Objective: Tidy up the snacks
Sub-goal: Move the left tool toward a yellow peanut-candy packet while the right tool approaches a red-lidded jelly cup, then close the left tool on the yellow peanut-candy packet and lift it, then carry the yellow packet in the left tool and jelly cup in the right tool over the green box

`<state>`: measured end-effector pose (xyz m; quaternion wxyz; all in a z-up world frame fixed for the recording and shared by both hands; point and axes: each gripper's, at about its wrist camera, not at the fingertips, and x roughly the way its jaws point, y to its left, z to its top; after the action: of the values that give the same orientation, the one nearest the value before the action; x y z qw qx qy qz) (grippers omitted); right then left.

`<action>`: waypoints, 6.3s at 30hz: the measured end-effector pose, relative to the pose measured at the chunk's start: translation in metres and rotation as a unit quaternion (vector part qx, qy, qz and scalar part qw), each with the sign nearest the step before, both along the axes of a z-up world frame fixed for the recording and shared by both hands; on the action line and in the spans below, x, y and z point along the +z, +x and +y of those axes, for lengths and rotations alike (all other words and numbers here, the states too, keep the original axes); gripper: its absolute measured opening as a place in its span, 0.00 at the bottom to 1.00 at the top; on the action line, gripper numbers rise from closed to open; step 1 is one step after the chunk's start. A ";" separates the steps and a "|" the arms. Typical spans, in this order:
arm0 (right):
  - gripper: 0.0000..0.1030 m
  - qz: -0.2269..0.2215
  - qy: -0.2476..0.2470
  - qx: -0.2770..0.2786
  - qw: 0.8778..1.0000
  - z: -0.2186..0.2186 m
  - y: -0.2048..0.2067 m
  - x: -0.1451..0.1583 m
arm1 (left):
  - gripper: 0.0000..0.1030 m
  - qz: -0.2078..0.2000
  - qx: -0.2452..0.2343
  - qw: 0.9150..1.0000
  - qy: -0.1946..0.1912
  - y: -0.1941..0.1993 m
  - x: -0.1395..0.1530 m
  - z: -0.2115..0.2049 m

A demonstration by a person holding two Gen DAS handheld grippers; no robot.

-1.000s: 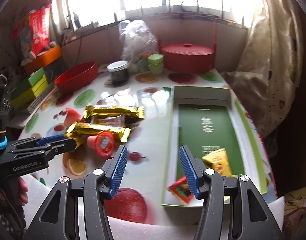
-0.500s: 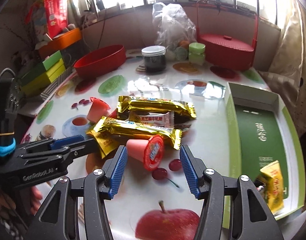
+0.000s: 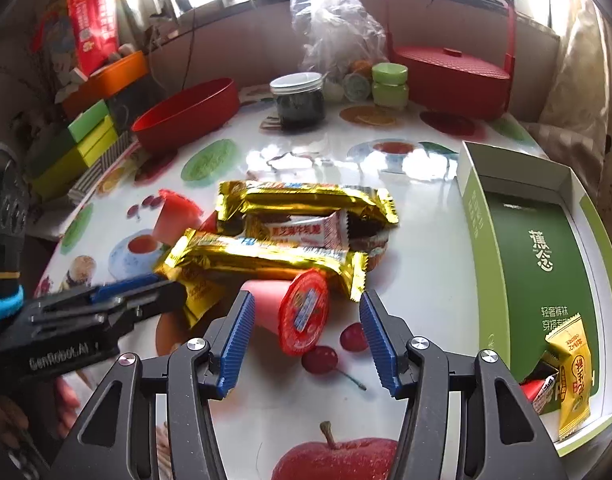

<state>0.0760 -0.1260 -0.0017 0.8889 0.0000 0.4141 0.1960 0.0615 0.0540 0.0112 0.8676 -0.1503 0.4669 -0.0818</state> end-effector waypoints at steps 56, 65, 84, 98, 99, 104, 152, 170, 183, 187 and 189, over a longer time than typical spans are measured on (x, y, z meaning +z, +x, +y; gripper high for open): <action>0.39 -0.009 -0.001 0.071 0.997 0.007 -0.022 -0.003 | 0.46 0.011 0.002 1.000 -0.002 0.020 0.006 -0.015; 0.39 -0.006 0.006 0.060 0.998 -0.003 -0.027 -0.004 | 0.49 0.017 0.003 0.998 0.061 0.019 0.002 -0.024; 0.40 0.001 0.015 0.064 0.998 -0.005 -0.031 -0.005 | 0.49 0.011 0.051 0.997 0.059 0.012 0.011 0.009; 0.40 -0.001 0.014 0.063 0.998 -0.005 -0.035 -0.005 | 0.36 0.013 0.063 0.993 0.099 0.025 0.000 0.001; 0.40 -0.001 0.015 0.063 0.998 -0.005 -0.035 -0.005 | 0.31 0.013 0.063 0.993 0.099 0.025 0.000 0.002; 0.39 -0.002 0.017 0.056 0.998 -0.008 -0.035 -0.004 | 0.22 0.003 0.058 0.993 0.104 0.018 0.002 0.002; 0.38 -0.070 0.042 -0.073 0.994 -0.106 -0.059 0.042 | 0.22 -0.100 -0.093 0.987 0.083 -0.006 0.068 -0.108; 0.38 -0.074 0.032 -0.166 0.983 -0.184 -0.051 0.041 | 0.22 -0.094 -0.180 0.978 0.034 0.018 0.064 -0.183; 0.38 -0.057 0.011 -0.215 0.975 -0.218 -0.031 0.021 | 0.22 -0.058 -0.230 0.971 0.034 0.030 0.034 -0.232; 0.38 -0.054 0.004 -0.210 0.976 -0.218 -0.027 0.016 | 0.22 -0.053 -0.231 0.971 0.035 0.032 0.029 -0.237; 0.38 -0.053 -0.001 -0.210 0.976 -0.216 -0.026 0.013 | 0.22 -0.052 -0.232 0.971 0.038 0.032 0.027 -0.239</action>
<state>0.0505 -0.3415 0.0118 0.9309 0.0751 0.3575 0.0045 0.0938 -0.1854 0.0385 0.8534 -0.0005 0.4457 -0.2705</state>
